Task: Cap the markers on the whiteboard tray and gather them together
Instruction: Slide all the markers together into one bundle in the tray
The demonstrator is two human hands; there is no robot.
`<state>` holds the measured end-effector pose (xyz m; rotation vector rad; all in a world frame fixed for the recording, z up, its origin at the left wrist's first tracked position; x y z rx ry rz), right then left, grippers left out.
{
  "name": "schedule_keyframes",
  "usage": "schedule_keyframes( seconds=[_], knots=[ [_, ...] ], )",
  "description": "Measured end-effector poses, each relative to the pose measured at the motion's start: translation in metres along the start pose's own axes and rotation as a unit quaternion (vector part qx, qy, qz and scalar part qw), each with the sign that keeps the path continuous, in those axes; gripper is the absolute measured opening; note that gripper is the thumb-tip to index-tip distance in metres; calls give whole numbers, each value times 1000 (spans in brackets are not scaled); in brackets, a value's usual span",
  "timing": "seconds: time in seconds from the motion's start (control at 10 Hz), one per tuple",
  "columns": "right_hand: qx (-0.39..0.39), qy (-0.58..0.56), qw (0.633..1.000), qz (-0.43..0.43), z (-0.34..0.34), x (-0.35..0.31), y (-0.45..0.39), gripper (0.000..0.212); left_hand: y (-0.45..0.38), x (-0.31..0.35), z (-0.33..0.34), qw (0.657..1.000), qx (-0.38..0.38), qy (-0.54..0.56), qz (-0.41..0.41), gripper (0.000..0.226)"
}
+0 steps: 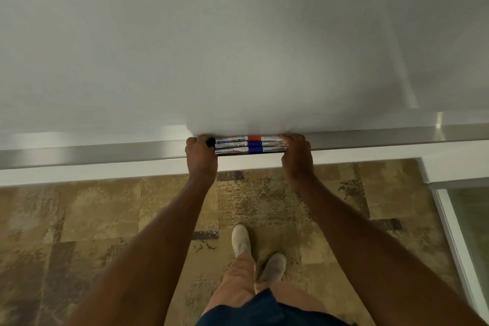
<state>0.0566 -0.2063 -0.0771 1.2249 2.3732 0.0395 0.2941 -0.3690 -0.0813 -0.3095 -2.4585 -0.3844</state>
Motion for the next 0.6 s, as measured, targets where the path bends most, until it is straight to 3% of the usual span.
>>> schedule_keyframes(
  seconds=[0.2, 0.3, 0.4, 0.5, 0.6],
  knots=[
    [-25, 19, 999, -29, 0, 0, -1, 54, 5, 3, 5, 999, -19, -27, 24, 31],
    [-23, 45, 997, -63, -4, 3, 10, 52, 23, 9, 3, 993, -14, -87, 75, 46],
    [-10, 68, 995, -71, -18, 14, 30, 59, 52, 29, 1, 973, -13, -171, 152, 58],
    [-14, 80, 995, -61, -29, 27, 53, 64, 86, 54, 17, 929, -76, -256, 254, 72],
    [-25, 93, 994, -53, -27, 36, 62, 65, 100, 56, 29, 917, -94, -275, 274, 78]
  ],
)
Point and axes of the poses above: each hand's wrist, its own y-axis away from the middle knuckle, its own z-axis out of the palm, x = y × z, the point moved 10 cm from there along -y, towards the middle knuckle, and after that the axes turned 8 degrees about z, right-handed, at the moved point
